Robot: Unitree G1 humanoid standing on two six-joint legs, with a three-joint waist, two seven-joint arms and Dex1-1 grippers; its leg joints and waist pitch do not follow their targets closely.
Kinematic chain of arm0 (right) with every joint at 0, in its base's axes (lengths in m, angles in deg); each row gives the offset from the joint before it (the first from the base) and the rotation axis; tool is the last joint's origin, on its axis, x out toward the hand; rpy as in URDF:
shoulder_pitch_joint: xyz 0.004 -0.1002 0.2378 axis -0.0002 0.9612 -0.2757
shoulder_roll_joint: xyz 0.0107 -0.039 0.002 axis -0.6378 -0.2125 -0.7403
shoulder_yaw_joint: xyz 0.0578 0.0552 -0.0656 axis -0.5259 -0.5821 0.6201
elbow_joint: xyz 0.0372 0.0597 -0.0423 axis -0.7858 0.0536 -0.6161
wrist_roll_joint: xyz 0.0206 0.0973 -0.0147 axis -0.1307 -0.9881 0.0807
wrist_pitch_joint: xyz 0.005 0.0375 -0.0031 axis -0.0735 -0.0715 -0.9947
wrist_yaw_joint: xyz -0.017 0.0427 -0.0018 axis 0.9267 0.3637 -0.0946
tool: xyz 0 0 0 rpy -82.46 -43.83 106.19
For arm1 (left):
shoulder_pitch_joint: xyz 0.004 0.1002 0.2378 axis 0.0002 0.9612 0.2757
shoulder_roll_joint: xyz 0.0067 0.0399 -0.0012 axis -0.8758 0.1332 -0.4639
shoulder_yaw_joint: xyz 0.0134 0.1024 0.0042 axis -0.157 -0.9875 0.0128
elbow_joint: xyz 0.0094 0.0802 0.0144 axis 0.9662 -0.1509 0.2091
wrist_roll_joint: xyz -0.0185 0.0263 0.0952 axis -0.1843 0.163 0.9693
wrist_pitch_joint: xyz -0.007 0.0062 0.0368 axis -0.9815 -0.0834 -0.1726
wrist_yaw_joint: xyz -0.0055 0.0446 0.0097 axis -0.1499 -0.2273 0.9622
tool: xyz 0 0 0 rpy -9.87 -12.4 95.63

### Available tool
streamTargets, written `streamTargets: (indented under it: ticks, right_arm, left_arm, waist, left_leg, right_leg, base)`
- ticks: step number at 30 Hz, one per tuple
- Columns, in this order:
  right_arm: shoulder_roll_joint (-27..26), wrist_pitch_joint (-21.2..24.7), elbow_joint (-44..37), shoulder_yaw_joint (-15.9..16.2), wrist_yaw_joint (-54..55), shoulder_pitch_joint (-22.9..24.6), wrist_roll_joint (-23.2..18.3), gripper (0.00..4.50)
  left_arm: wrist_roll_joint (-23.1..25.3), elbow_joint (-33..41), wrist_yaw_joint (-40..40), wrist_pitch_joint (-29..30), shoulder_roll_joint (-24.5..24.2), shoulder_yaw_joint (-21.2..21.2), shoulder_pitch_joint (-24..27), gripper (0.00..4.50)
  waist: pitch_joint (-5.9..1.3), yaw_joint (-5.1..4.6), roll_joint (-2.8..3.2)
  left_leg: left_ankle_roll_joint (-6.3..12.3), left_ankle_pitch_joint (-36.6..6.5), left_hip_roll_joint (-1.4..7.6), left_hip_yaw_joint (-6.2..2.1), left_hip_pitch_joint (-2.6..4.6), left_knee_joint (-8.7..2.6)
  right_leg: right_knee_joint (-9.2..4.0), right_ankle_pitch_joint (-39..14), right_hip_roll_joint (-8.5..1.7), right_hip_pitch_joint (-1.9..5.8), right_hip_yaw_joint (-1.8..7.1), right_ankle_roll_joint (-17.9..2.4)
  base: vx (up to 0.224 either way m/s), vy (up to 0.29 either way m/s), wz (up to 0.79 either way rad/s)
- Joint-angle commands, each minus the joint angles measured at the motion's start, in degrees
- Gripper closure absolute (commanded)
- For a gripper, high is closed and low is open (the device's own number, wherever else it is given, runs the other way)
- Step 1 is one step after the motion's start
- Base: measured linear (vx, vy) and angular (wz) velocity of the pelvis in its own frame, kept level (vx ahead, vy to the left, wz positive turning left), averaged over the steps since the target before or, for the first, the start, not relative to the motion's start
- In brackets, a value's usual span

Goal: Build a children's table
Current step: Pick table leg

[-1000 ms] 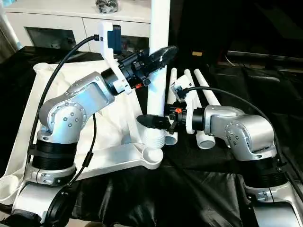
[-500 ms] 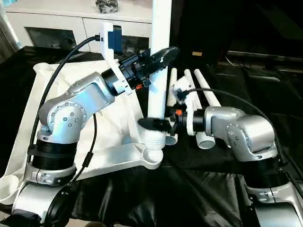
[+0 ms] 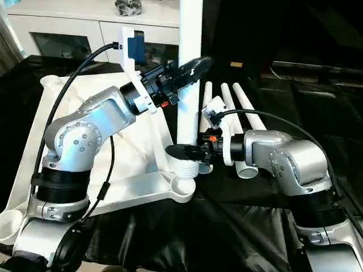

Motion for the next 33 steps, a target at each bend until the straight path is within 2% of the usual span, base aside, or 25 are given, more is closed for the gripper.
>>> streamTargets:
  ticks: [1,5,6,7,8,10,11,14,19,22,24,25,26,27,28,29,30,31,32,33]
  right_arm:
    - [0.15,-1.11,-0.48,-0.29,0.66,0.52,1.12,2.36]
    - [-0.23,-1.97,0.11,-0.10,1.00,0.55,1.78,2.55]
    - [-0.26,-2.00,0.16,-0.09,1.02,0.52,1.81,2.56]
    - [-0.77,-2.47,1.01,-0.03,1.32,0.03,2.18,2.56]
    - [-1.42,-2.82,1.74,-0.16,1.78,-0.45,2.36,2.57]
    - [-2.04,-2.93,2.16,-0.30,2.32,-0.88,2.44,2.57]
    - [-2.25,-3.13,2.16,-0.27,2.45,-0.96,2.53,2.57]
    - [-2.91,-3.94,2.50,-0.13,2.66,-1.06,2.89,2.57]
    - [-4.68,-6.04,4.19,-0.62,3.72,-1.77,3.83,2.57]
    - [-7.76,-8.11,7.19,-2.58,7.61,-3.12,4.79,2.57]
    - [-9.37,-10.03,8.44,-3.87,11.55,-3.19,6.44,2.57]
    - [-9.70,-10.48,8.67,-4.15,12.71,-3.16,6.96,2.57]
    - [-10.57,-12.55,9.30,-4.53,14.53,-3.15,7.99,2.57]
    - [-12.52,-17.31,9.43,-5.72,15.35,-2.44,8.12,2.57]
    - [-12.87,-18.08,9.40,-5.92,15.39,-2.29,8.07,2.57]
    - [-14.14,-19.69,8.52,-6.49,16.32,-1.41,8.13,2.57]
    - [-14.14,-19.69,8.52,-6.49,16.32,-1.41,8.13,2.57]
    - [-14.28,-19.01,8.05,-6.44,17.13,-1.19,8.47,2.57]
    - [-15.13,-18.50,5.60,-6.77,19.37,0.60,8.94,2.58]
    - [-15.23,-18.67,5.21,-6.81,19.63,0.95,9.07,2.58]
  left_arm:
    - [-0.66,0.97,-1.48,0.98,-0.12,-0.93,-1.31,2.73]
    - [1.29,-0.56,0.15,0.15,-0.14,-0.99,-1.95,2.73]
    - [1.31,-0.65,0.23,0.16,-0.14,-0.93,-1.99,2.17]
    - [1.24,-1.56,0.34,0.17,-0.32,-0.38,-2.46,2.17]
    - [0.68,-1.48,-0.34,0.17,-0.53,-0.08,-2.67,2.03]
    - [0.66,-1.32,-0.23,-0.04,-0.70,0.22,-2.86,2.05]
    - [0.99,-1.34,-0.19,-0.76,-0.75,0.34,-2.90,1.83]
    - [2.07,-2.14,0.68,-2.47,-0.71,0.96,-3.08,1.60]
    - [3.34,-2.13,2.73,-5.28,-0.53,2.74,-3.79,1.57]
    - [3.26,-3.66,4.08,-9.54,-0.61,6.26,-4.76,1.57]
    - [3.04,-2.87,5.42,-9.92,-1.09,7.64,-4.36,1.57]
    - [3.26,-2.39,5.68,-9.87,-1.41,7.70,-4.13,1.57]
    - [3.87,-1.17,4.95,-9.30,-2.80,7.29,-3.19,1.57]
    - [5.34,1.20,2.83,-8.75,-5.48,5.79,-0.61,1.57]
    - [5.71,1.65,2.38,-8.78,-6.01,5.44,-0.06,1.57]
    - [9.08,4.62,-1.40,-9.39,-10.53,1.81,4.30,1.57]
    - [9.08,4.62,-1.40,-9.39,-10.53,1.81,4.30,1.57]
    - [10.75,5.76,-3.11,-9.89,-12.69,-0.11,6.21,1.57]
    - [13.97,8.38,-7.85,-12.64,-17.46,-4.03,12.88,1.57]
    - [14.57,8.66,-8.42,-13.34,-18.04,-4.62,13.85,1.57]
  waist:
    - [-5.23,0.15,-1.04]
    - [-5.28,0.14,-1.07]
    - [-5.27,0.13,-1.08]
    - [-5.26,0.19,-0.76]
    - [-5.26,0.09,-0.93]
    - [-5.25,0.10,-0.98]
    - [-5.29,0.08,-0.99]
    - [-5.32,0.11,-0.90]
    - [-5.28,0.13,-1.04]
    - [-5.28,-0.06,-0.96]
    - [-5.29,-0.12,-0.93]
    - [-5.33,-0.10,-1.43]
    - [-5.36,0.15,-1.12]
    - [-5.45,0.21,-1.11]
    - [-5.43,0.05,-1.05]
    - [-5.43,-0.05,-1.03]
    - [-5.24,-0.09,-1.07]
    - [-5.11,-0.25,-0.83]
    - [-4.94,-0.27,-0.46]
    - [-4.92,-0.26,-0.04]
  left_leg:
    - [1.42,-4.55,1.85,-0.31,0.72,-3.38]
    - [1.37,-4.82,1.85,-0.31,0.79,-3.39]
    - [1.33,-4.80,1.83,-0.31,0.77,-3.39]
    - [1.20,-4.78,1.85,-0.38,0.76,-3.40]
    - [1.18,-5.08,1.71,-0.30,0.74,-3.37]
    - [0.92,-4.95,1.72,-0.35,0.69,-3.43]
    - [0.95,-4.82,1.78,-0.38,0.70,-3.44]
    - [1.12,-4.77,1.81,-0.36,0.77,-3.41]
    - [1.10,-4.98,1.88,-0.40,0.71,-3.47]
    - [0.65,-4.96,1.70,-0.34,0.68,-3.50]
    - [0.16,-5.14,1.73,-0.34,0.76,-3.51]
    - [0.09,-4.97,1.76,-0.29,0.76,-3.52]
    - [-0.03,-4.53,1.83,-0.36,0.85,-3.59]
    - [-0.06,-4.35,1.95,-0.33,0.93,-3.57]
    - [-0.03,-4.24,2.03,-0.44,0.68,-3.67]
    - [0.07,-4.58,2.02,-0.30,0.88,-3.69]
    - [0.25,-4.43,2.06,-0.39,0.84,-3.79]
    - [0.13,-4.96,2.03,-0.27,0.94,-3.95]
    - [-0.35,-5.46,2.00,-0.33,0.99,-4.08]
    - [-1.08,-6.99,2.28,-0.49,1.05,-4.39]
  right_leg:
    - [-3.79,-6.96,-2.71,3.40,1.39,-13.24]
    - [-3.83,-7.13,-2.72,3.36,1.37,-13.26]
    - [-3.82,-7.14,-2.71,3.37,1.36,-13.22]
    - [-3.77,-6.95,-2.74,3.37,1.37,-13.29]
    - [-3.86,-7.32,-2.69,3.32,1.35,-13.32]
    - [-3.84,-7.50,-2.72,3.42,1.32,-13.28]
    - [-3.75,-7.04,-2.72,3.42,1.33,-13.37]
    - [-3.72,-6.17,-2.69,3.41,1.32,-13.66]
    - [-3.76,-6.61,-2.81,3.42,1.31,-13.46]
    - [-3.80,-6.96,-2.78,3.30,1.25,-13.45]
    - [-3.75,-6.75,-2.79,3.23,1.24,-13.48]
    - [-3.70,-6.71,-2.80,3.30,1.22,-13.30]
    - [-3.49,-6.81,-2.88,3.18,1.20,-13.10]
    - [-3.38,-6.49,-2.96,3.02,1.22,-12.76]
    - [-3.24,-6.32,-3.07,3.07,1.21,-12.52]
    - [-3.38,-6.37,-2.83,2.92,1.17,-12.05]
    - [-3.39,-6.39,-2.90,2.83,1.20,-11.77]
    - [-3.47,-7.31,-2.59,2.65,1.22,-11.17]
    - [-3.55,-8.18,-2.58,2.55,1.26,-10.84]
    - [-3.79,-9.90,-2.72,2.38,1.28,-9.88]
  base:
    - [0.000,0.000,0.00]
    - [0.000,0.000,0.00]
    - [0.000,0.000,0.00]
    - [0.000,0.000,0.00]
    - [0.000,0.000,0.00]
    - [0.000,0.000,0.00]
    - [0.000,0.000,0.00]
    - [0.000,0.000,0.00]
    - [0.000,0.000,0.00]
    - [0.000,0.000,0.00]
    - [0.000,0.000,0.00]
    - [0.000,0.000,0.00]
    - [0.000,0.000,0.00]
    - [0.000,0.000,0.00]
    - [0.000,0.000,0.00]
    - [0.000,0.000,0.00]
    - [0.000,0.000,0.00]
    - [0.000,0.000,0.00]
    - [0.000,0.000,0.00]
    - [0.000,0.000,0.00]
